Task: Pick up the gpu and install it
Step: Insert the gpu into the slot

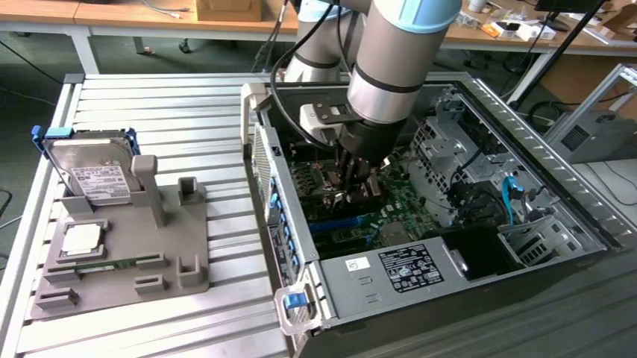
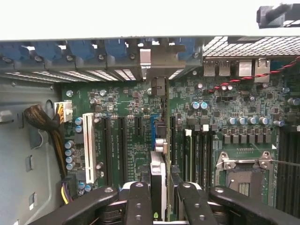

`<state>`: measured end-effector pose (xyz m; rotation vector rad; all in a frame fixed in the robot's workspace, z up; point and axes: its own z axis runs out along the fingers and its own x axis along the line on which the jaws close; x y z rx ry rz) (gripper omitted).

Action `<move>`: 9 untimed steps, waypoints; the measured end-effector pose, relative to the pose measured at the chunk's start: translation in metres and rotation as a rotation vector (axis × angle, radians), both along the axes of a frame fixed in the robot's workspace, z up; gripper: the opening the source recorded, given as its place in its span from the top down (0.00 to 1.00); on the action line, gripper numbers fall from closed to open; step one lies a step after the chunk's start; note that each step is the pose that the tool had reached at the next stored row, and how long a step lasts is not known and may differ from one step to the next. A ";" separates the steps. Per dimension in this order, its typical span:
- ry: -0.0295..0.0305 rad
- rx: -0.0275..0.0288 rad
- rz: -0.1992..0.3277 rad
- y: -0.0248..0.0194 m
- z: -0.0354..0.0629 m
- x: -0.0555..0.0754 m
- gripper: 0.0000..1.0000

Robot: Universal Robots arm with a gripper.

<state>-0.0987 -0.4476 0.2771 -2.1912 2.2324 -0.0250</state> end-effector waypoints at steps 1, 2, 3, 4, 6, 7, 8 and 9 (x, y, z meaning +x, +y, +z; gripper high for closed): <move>0.0000 0.0001 0.000 -0.0004 0.0000 0.000 0.73; -0.0001 0.0001 0.000 -0.0009 0.0000 -0.001 0.73; -0.0001 0.0001 0.000 -0.0012 0.0000 -0.001 0.73; -0.0003 -0.0001 0.000 -0.0019 -0.0001 -0.001 0.73; -0.0002 -0.0026 0.000 -0.0034 0.0000 -0.001 0.73; -0.0002 -0.0033 0.000 -0.0045 0.0000 -0.001 0.73; -0.0001 -0.0037 0.000 -0.0053 0.0000 -0.001 0.73; -0.0002 -0.0038 0.000 -0.0058 0.0000 -0.001 0.73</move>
